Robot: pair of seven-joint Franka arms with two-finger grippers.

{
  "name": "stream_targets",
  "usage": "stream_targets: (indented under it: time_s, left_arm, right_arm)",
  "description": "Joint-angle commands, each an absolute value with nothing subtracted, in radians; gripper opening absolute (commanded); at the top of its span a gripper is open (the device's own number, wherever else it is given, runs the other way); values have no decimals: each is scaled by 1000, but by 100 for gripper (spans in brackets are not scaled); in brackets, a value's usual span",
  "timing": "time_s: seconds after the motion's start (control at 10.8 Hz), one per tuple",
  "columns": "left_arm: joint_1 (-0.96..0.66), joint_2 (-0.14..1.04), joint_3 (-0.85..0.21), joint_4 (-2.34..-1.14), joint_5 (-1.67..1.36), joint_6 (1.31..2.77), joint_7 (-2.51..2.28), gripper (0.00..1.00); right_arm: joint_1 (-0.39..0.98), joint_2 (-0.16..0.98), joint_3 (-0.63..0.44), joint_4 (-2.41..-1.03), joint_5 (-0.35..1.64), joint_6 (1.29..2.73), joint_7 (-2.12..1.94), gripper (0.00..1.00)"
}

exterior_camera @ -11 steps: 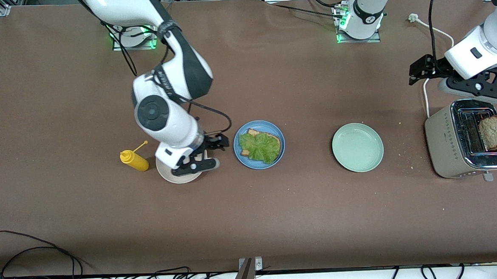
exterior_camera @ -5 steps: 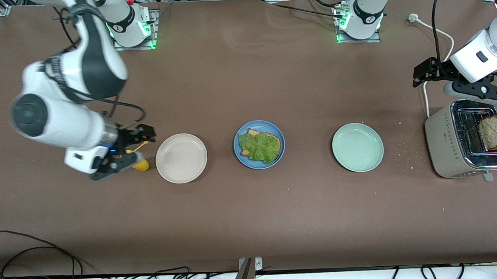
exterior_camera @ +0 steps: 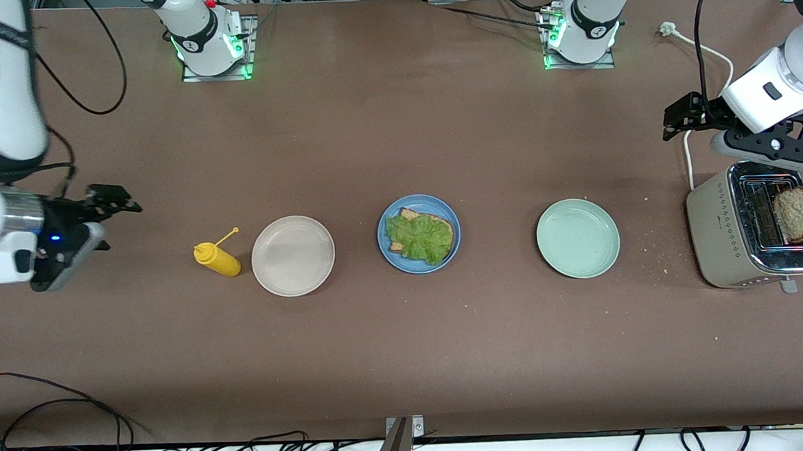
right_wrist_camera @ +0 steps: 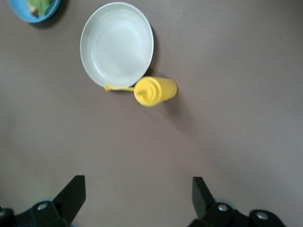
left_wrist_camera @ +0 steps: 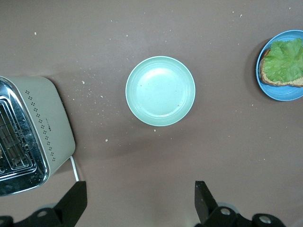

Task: Make sandwich in blue plate with both arms
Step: 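Move the right gripper to the yellow mustard bottle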

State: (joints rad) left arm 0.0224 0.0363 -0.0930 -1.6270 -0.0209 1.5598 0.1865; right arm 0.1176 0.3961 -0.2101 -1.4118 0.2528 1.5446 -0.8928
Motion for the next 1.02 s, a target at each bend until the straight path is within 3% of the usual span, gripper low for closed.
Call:
stream_targets:
  time_s: [0.0,0.46,0.92]
  left_arm:
    - [23,38,-92,-1617,-41,1562,202,100]
    - [23,38,-92,-1617,-41,1562,202,100]
    - [21,38,-94,-1615,-41,1562,202,100]
  right_arm:
    - [-7,417,-184,-1443,430,1548,-1193,100]
    - [-52,590,-184,-1425,763,1609,-1451,100]
    - [-54,764,-186,-1391,913,1661,-1724,100]
